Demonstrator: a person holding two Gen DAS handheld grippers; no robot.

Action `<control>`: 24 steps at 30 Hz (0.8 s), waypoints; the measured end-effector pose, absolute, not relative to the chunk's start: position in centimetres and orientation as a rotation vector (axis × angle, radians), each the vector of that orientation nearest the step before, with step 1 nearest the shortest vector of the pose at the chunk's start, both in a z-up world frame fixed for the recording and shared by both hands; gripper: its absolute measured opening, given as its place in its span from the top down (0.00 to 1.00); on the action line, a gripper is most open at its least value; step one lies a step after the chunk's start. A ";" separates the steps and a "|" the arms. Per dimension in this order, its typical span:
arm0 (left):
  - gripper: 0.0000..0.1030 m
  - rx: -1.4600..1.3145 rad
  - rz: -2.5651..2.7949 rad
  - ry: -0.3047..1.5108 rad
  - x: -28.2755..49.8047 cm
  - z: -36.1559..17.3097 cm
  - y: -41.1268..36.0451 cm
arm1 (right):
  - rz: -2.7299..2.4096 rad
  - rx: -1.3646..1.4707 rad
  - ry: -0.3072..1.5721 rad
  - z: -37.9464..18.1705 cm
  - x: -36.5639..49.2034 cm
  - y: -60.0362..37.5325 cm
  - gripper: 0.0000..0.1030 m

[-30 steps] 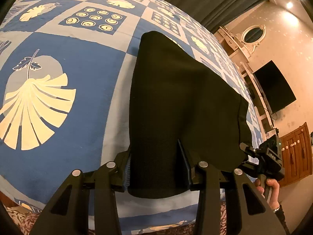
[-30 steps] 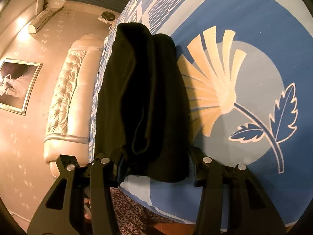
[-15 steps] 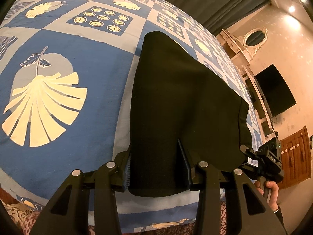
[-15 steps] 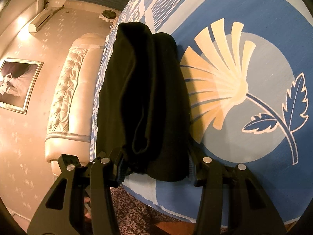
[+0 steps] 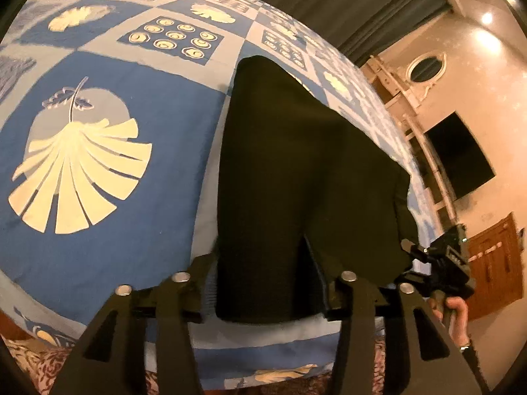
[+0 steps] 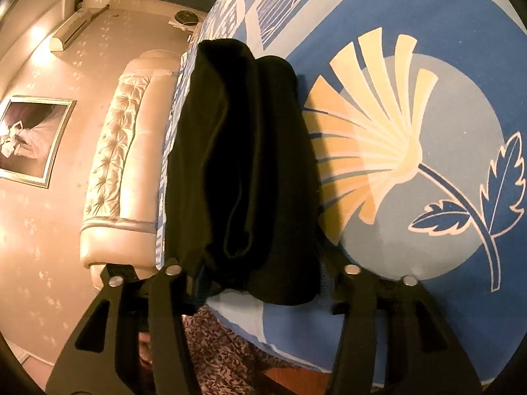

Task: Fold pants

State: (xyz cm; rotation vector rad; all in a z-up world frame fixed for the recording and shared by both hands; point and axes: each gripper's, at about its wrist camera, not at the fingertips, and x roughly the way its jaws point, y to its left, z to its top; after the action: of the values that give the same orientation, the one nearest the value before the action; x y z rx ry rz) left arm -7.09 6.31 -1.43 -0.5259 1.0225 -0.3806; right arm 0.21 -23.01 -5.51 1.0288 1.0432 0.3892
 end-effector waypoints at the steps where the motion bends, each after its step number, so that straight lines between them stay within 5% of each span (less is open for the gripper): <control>1: 0.44 -0.544 -0.376 1.024 -7.2 -1.5 6.9 | 0.394 1.029 1.040 -5.3 0.2 -23.1 0.39; 6: 0.31 -0.467 -0.384 0.906 -7.6 0.5 10.1 | 0.378 1.029 0.982 -3.8 0.2 -24.5 0.20; 24: 0.28 -0.517 -0.543 1.021 9.0 -2.8 7.0 | 0.392 1.094 0.928 -5.5 11.0 -26.0 0.20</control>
State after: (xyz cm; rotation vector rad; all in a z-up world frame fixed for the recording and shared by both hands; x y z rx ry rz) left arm 9.00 7.03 -2.81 -0.5170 1.0211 -0.5434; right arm 11.03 -25.96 -5.48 1.0937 0.9279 0.3924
